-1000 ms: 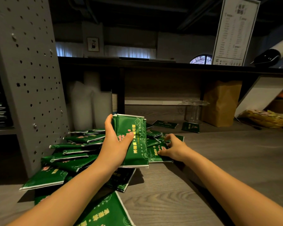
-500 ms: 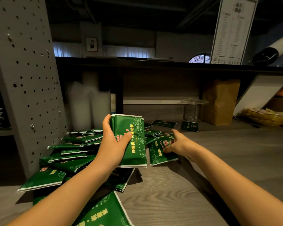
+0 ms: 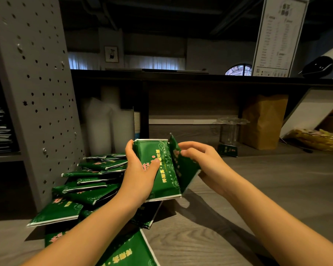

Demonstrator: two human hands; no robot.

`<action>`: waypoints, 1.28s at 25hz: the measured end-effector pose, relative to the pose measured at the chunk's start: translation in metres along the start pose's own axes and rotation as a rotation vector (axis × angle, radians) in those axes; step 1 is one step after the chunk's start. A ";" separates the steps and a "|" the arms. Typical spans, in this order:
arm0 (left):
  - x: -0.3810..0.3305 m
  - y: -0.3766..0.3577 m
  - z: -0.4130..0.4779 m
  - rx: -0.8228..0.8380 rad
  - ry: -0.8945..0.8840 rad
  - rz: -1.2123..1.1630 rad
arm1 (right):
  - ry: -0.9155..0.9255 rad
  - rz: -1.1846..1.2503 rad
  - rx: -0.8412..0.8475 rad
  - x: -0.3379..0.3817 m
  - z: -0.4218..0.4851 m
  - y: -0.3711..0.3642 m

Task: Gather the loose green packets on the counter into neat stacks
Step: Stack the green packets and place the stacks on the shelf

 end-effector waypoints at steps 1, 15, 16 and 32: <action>0.000 0.000 0.000 -0.002 0.007 -0.011 | 0.012 -0.017 0.032 -0.002 -0.001 -0.004; -0.005 -0.004 -0.003 -0.001 0.060 -0.180 | 0.095 -0.135 0.110 -0.019 -0.010 -0.017; -0.006 -0.005 -0.003 0.005 0.052 -0.193 | 0.126 -0.136 0.140 -0.020 -0.011 -0.023; -0.046 -0.023 0.083 0.034 0.061 -0.068 | 0.017 -0.911 -0.099 -0.022 0.110 0.075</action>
Point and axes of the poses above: each hand's wrist, its own z-axis towards the middle knuckle, its own y-axis out of the back of the hand, x = y × z, the point moved 1 cm from there along z, towards the middle knuckle, and after that the axes turned 8 degrees about z, right-handed, at the moved point
